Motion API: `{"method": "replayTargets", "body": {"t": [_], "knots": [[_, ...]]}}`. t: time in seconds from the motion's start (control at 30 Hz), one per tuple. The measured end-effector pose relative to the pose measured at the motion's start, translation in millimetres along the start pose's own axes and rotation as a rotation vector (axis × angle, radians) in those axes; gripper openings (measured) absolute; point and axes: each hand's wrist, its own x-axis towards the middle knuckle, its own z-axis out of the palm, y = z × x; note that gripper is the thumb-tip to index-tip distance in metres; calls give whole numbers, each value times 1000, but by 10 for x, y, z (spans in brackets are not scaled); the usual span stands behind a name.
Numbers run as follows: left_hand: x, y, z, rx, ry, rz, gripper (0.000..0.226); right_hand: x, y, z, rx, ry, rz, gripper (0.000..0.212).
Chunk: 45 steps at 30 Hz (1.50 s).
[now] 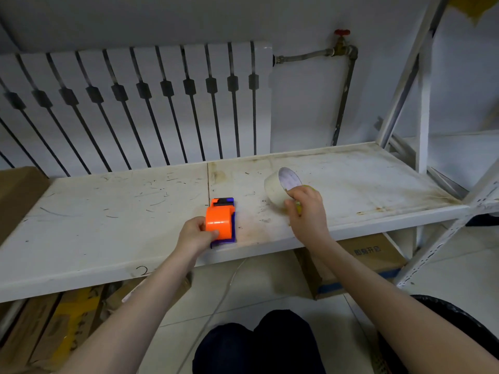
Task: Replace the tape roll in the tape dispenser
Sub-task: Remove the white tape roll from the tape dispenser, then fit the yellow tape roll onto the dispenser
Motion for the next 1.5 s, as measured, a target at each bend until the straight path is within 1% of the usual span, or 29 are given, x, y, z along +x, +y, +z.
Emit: {"method": "replayTargets", "body": {"t": [0.07, 0.1, 0.17, 0.27, 0.47, 0.57, 0.7, 0.8, 0.87, 0.93, 1.0, 1.07, 1.13, 1.17, 1.23, 1.3, 1.33, 1.43, 1.5], "knots": [[41, -29, 24, 24, -32, -9, 14, 59, 120, -36, -85, 33, 11, 19], [48, -26, 50, 30, -58, 0, 14, 87, 181, -52, -105, 34, 43, 21], [58, 8, 107, 41, -87, 13, 24, 133, 311, -88, -110, 33, 135, 24], [84, 80, 147, 45, -123, 8, 27, 213, 522, -176, -143, 61, 252, 26], [156, 208, 219, 86, -253, 0, 21, 344, 918, -340, -234, 126, 365, 26], [174, 236, 261, 64, -303, 1, 23, 433, 1101, -475, -293, 172, 450, 26], [126, 301, 343, 29, -408, 9, 24, 556, 1332, -648, -382, 179, 568, 26], [122, 350, 432, 47, -387, 20, 24, 621, 1441, -697, -413, 151, 625, 31], [141, 365, 479, 39, -351, 7, 25, 635, 1462, -663, -443, 118, 622, 36], [145, 367, 506, 43, -336, 0, 27, 623, 1414, -587, -483, 126, 600, 40], [157, 358, 527, 36, -318, -10, 27, 600, 1287, -476, -455, 157, 473, 38], [167, 344, 546, 4, -284, -21, 25, 557, 1082, -341, -288, 140, 292, 30], [168, 335, 570, -41, -228, -26, 14, 481, 859, -203, -165, 44, 141, 21], [167, 336, 578, -61, -189, -25, 10, 446, 774, -135, -180, -33, 68, 21], [158, 345, 579, -105, -113, -29, 14, 397, 677, 3, -333, -214, -20, 27], [136, 354, 572, -133, -81, -36, 17, 379, 642, 91, -467, -346, 5, 34], [122, 356, 568, -135, -83, -33, 16, 371, 643, 120, -493, -372, 35, 36], [85, 347, 544, -132, -93, -29, 11, 367, 652, 155, -565, -341, 95, 39], [77, 320, 523, -133, -89, -35, 11, 361, 645, 134, -574, -330, 97, 30]]}}
